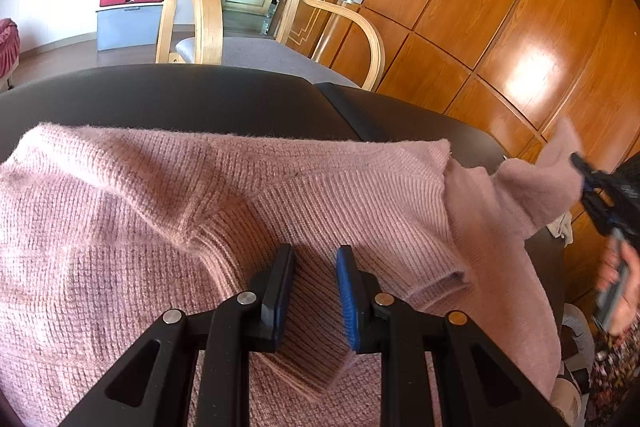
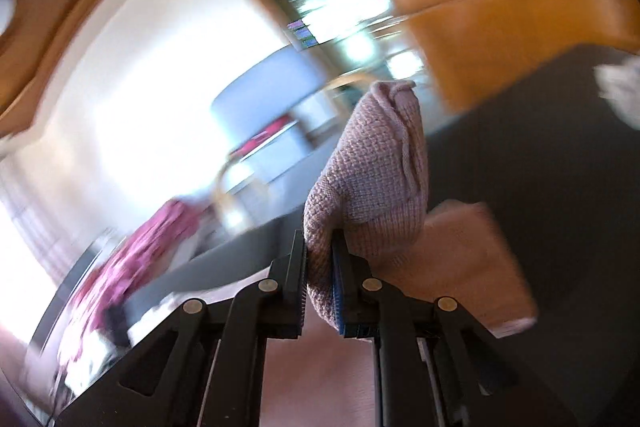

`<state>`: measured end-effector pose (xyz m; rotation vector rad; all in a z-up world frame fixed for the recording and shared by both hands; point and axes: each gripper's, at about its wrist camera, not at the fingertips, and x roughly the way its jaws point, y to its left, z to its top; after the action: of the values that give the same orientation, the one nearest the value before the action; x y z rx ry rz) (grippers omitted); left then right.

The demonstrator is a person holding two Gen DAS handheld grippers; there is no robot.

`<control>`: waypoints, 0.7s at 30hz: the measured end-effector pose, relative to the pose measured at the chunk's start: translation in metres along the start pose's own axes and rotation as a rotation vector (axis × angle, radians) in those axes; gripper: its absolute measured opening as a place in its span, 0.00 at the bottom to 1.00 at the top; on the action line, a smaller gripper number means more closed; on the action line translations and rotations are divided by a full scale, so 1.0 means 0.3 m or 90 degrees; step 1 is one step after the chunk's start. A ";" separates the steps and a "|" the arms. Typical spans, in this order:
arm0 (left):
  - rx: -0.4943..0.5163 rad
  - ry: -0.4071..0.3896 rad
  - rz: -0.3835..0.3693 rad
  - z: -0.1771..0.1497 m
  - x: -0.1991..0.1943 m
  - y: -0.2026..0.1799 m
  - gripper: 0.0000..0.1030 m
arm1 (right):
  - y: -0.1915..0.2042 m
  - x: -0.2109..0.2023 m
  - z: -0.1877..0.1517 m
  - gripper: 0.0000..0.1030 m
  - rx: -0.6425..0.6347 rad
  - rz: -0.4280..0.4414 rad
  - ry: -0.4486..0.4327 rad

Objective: Fold clothes
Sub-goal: 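Lift and fold the grasped sleeve over the sweater body with the right gripper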

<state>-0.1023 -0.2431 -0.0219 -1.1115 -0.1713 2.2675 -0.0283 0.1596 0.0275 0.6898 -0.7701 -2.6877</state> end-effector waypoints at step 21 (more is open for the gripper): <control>-0.260 -0.032 -0.212 -0.179 -0.215 0.229 0.23 | 0.662 0.412 -0.629 0.29 -0.353 0.096 0.313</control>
<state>-0.0630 -0.3432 -0.0376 -1.1256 -0.8076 2.0068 -0.0148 -0.1306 -0.0495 1.0216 0.0469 -2.2764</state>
